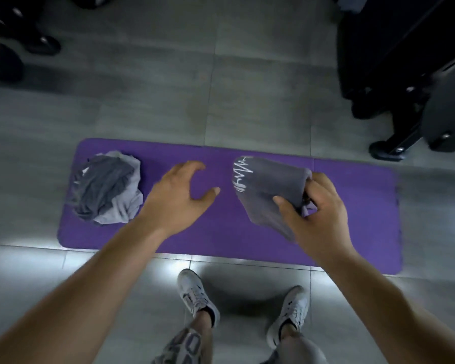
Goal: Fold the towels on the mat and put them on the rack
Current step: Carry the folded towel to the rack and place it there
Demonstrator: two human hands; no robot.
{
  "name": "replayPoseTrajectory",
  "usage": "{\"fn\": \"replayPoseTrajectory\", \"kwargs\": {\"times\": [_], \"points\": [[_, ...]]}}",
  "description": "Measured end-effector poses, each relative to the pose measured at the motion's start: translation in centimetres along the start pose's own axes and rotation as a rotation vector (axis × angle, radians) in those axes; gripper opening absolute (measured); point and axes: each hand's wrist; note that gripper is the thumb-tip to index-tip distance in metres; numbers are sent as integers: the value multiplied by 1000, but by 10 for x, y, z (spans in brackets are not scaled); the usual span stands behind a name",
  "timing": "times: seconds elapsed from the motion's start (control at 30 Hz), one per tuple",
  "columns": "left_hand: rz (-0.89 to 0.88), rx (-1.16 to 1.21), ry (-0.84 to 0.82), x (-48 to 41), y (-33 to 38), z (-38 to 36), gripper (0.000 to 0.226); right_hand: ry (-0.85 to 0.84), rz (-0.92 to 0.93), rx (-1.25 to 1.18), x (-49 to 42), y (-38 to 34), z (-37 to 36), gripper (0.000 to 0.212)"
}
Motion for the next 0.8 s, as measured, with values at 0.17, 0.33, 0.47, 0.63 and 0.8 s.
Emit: {"fn": "replayPoseTrajectory", "kwargs": {"times": [0.17, 0.33, 0.47, 0.63, 0.8], "points": [[50, -256, 18, 9, 27, 107, 62, 94, 16, 153, 10, -75, 48, 28], [65, -316, 35, 12, 59, 154, 63, 133, 6, 267, 12, -105, 77, 31], [5, -415, 28, -5, 95, 167, 64, 166, -4, 300, -4, -112, 98, 30], [-83, -490, 37, -47, 137, 171, 65, 180, -99, 303, -51, -113, 123, 23], [-109, -539, 17, -95, 171, 165, 65, 207, -116, 257, -108, -115, 137, 21]]}}
Point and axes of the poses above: each hand's wrist, its own x-axis away from the middle knuckle, its own z-axis out of the back of the hand, y = z × x, and after that the axes turned 13 degrees about y, right-handed
